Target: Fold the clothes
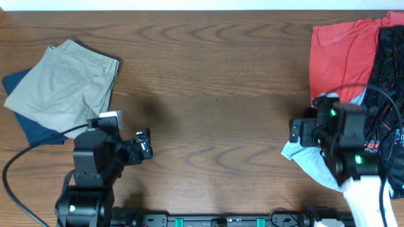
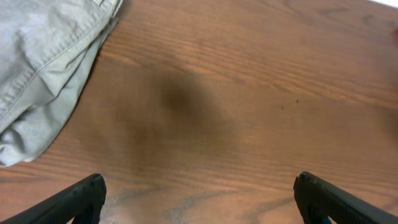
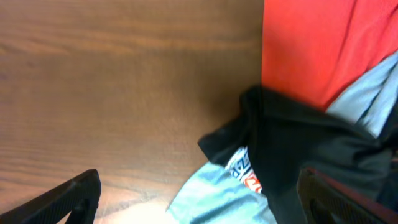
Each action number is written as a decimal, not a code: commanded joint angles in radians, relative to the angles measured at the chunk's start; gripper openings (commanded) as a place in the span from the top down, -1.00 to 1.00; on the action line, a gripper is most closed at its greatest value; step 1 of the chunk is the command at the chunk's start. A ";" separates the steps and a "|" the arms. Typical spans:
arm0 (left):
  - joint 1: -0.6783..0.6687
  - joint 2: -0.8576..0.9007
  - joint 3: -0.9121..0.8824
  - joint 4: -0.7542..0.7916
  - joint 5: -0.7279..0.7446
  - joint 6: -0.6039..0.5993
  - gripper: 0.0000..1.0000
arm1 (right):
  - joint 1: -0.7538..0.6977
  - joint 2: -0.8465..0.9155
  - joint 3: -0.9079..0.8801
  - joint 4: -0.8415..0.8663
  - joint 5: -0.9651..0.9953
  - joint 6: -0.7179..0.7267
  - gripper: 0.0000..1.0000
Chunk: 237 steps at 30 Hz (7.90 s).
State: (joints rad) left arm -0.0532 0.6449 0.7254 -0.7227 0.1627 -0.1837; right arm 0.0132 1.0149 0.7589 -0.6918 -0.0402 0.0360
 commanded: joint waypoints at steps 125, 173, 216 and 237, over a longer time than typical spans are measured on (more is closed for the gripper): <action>-0.699 1.029 0.010 0.478 0.159 -0.741 0.87 | 0.019 0.251 0.445 -0.360 0.098 0.183 -0.98; -0.558 0.999 0.013 0.285 0.249 -0.713 -0.74 | 0.019 0.251 0.444 -0.390 0.119 0.184 -0.98; -0.187 0.814 -0.051 0.024 0.151 -0.431 -0.63 | 0.019 0.253 0.443 -0.409 0.156 0.185 -0.98; -0.259 0.824 -0.102 0.106 0.142 -0.377 0.88 | 0.019 0.253 0.443 -0.420 0.156 0.185 -0.99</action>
State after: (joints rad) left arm -0.3180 1.4639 0.6258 -0.5602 0.3164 -0.6235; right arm 0.0414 1.2797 1.1851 -1.1103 0.1059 0.2092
